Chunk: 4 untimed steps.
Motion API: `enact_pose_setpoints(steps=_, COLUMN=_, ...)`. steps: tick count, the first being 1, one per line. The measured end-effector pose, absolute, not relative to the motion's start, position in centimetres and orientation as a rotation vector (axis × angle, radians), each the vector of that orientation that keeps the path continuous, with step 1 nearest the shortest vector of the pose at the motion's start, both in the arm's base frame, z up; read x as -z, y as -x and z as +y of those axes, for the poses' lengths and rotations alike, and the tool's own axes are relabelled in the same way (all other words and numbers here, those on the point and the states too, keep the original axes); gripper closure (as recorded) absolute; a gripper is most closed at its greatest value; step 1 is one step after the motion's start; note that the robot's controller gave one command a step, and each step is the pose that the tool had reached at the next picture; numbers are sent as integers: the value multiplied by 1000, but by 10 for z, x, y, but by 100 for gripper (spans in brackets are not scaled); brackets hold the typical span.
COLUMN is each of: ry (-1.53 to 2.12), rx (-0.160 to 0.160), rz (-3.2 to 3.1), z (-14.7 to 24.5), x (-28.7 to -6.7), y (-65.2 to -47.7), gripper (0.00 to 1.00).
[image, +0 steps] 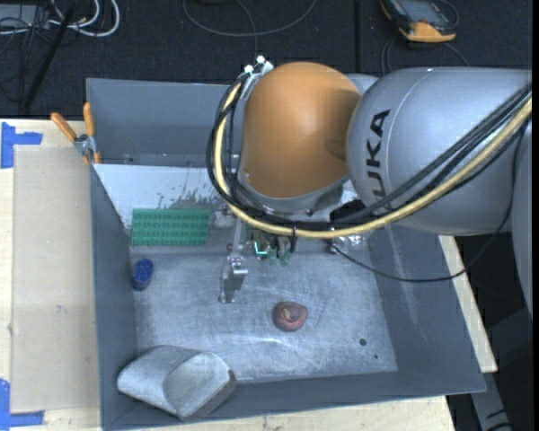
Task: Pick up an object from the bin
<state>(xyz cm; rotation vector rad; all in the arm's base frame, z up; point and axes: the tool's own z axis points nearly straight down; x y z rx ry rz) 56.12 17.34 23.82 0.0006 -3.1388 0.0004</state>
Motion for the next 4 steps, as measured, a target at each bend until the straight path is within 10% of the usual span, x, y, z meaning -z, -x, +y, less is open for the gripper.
enact_pose_setpoints(steps=1, ry=-253, rx=-5, rz=-3124, z=66, x=-124, y=-579, gripper=0)
enact_pose_setpoints(steps=2, ry=-321, rx=-3, rz=-3115, z=14, x=-91, y=-526, gripper=0)
enact_pose_setpoints(steps=3, ry=-322, rx=2, rz=-3124, z=18, x=-94, y=-530, gripper=100)
enact_pose_setpoints(steps=4, ry=-298, rx=-1, rz=-3137, z=11, x=-205, y=-546, gripper=100)
